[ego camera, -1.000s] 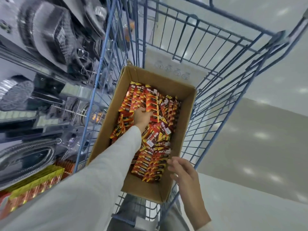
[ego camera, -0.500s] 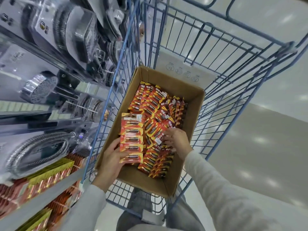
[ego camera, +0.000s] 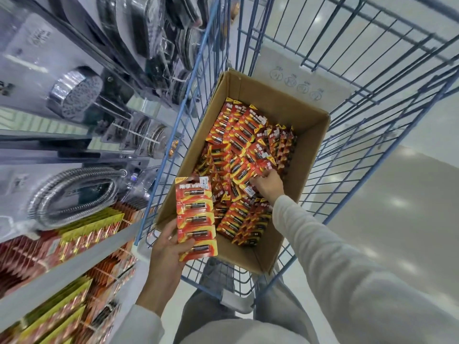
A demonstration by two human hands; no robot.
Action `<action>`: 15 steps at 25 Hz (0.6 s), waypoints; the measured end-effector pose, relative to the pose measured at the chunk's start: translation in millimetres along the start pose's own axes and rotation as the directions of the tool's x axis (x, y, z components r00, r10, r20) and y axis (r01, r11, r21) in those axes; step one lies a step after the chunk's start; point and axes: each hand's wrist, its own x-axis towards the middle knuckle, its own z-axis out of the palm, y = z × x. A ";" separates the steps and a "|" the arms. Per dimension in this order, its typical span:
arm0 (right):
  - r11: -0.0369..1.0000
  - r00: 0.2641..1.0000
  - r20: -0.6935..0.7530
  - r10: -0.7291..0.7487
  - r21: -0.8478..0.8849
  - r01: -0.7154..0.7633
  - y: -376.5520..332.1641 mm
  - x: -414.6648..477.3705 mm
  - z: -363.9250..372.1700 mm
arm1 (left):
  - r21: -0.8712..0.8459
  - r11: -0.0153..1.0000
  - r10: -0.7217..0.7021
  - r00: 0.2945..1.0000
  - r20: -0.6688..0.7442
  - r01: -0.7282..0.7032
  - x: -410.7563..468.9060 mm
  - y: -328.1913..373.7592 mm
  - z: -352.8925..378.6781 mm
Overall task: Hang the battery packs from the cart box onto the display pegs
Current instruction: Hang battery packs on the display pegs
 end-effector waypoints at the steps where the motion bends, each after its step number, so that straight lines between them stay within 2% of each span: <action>1: 0.998 1.000 -0.003 0.029 0.052 -0.029 3.4 1.2 3.2 | 0.001 1.000 0.004 1.000 -0.002 -0.004 0.6 -0.4 0.0; 3: 0.950 0.989 0.049 0.139 0.277 -0.147 5.9 3.5 7.9 | 0.008 1.000 0.012 1.000 -0.005 -0.012 0.8 0.1 0.9; 5: 0.806 0.950 0.196 0.245 0.504 -0.312 7.8 5.3 14.2 | 0.007 1.000 0.014 1.000 -0.003 -0.014 -0.5 0.4 1.0; 7: 0.706 0.930 0.276 0.241 0.608 -0.364 7.4 0.7 19.7 | 0.008 1.000 0.021 1.000 0.004 -0.021 -2.7 0.5 0.9; 10: 0.688 0.959 0.168 0.230 0.669 -0.282 7.4 -9.5 27.2 | 0.010 0.999 0.034 0.999 0.005 -0.034 -7.3 1.0 1.1; 13: 0.790 0.986 -0.038 0.164 0.604 -0.108 16.4 -23.3 19.2 | -0.014 0.998 0.054 0.999 0.006 -0.054 -12.6 1.9 0.6; 15: 0.849 0.988 -0.126 0.087 0.528 -0.008 24.0 -39.2 0.7 | -0.049 0.997 0.058 0.998 0.015 -0.057 -16.2 1.1 -0.1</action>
